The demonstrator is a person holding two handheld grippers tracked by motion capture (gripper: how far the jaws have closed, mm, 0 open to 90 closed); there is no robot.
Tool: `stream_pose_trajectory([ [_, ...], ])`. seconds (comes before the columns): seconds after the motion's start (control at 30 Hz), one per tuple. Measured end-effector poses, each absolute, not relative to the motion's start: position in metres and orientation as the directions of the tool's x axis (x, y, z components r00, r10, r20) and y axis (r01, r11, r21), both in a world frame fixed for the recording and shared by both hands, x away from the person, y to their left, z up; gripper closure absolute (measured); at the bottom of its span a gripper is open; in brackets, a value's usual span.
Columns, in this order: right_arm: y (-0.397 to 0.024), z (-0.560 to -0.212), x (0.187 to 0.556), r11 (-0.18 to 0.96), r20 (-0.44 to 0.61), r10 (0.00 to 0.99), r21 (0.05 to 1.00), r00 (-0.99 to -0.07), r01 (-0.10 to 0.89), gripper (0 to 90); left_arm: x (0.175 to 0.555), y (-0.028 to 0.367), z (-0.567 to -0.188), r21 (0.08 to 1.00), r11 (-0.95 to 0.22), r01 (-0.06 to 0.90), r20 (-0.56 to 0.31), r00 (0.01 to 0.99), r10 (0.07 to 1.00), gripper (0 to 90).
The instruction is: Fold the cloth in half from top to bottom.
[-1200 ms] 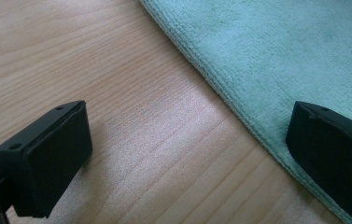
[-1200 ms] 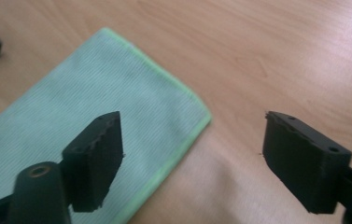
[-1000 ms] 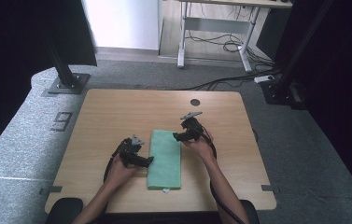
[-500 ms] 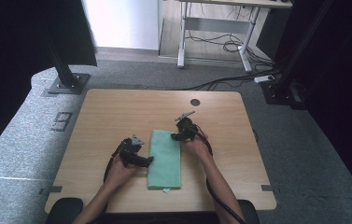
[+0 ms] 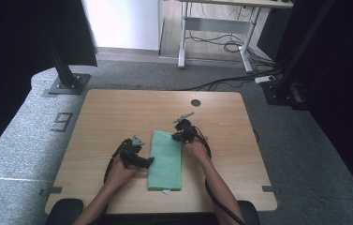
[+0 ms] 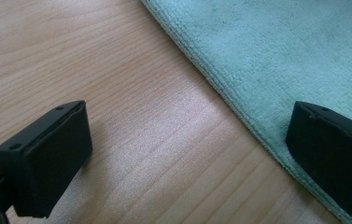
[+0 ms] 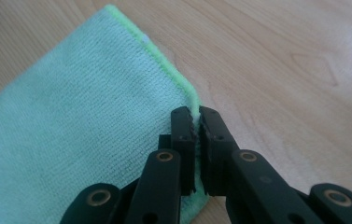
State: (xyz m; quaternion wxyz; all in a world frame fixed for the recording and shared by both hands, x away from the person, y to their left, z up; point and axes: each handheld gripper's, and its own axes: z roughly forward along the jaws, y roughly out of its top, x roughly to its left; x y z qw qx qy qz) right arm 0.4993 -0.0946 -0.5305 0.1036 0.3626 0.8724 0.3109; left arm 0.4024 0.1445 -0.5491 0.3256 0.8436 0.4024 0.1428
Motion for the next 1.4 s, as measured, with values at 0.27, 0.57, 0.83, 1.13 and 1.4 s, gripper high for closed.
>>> stream_pose_trajectory([
  [0.27, -0.093, -0.504, 0.484, 0.591, -0.043, 0.650, 0.657, -0.759, 0.469, 84.8, 0.402, 0.144, -0.549, 0.665, -0.462, 0.587, -0.021, 0.633, 0.774, 0.5],
  [0.57, -0.096, -0.472, 0.457, 0.585, -0.072, 0.601, 0.718, -0.796, 0.377, 84.7, 0.402, 0.144, -0.549, 0.665, -0.460, 0.588, -0.020, 0.630, 0.776, 0.5],
  [0.83, -0.097, -0.455, 0.427, 0.583, -0.091, 0.558, 0.750, -0.825, 0.311, 84.6, 0.402, 0.144, -0.549, 0.665, -0.460, 0.589, -0.020, 0.629, 0.777, 0.5],
  [1.13, -0.107, -0.452, 0.392, 0.576, -0.087, 0.514, 0.772, -0.853, 0.269, 84.6, 0.402, 0.144, -0.549, 0.665, -0.460, 0.589, -0.019, 0.629, 0.778, 0.4],
  [1.4, -0.119, -0.468, 0.367, 0.560, -0.026, 0.498, 0.773, -0.867, 0.298, 84.5, 0.402, 0.144, -0.549, 0.663, -0.462, 0.588, -0.017, 0.630, 0.776, 0.4],
])
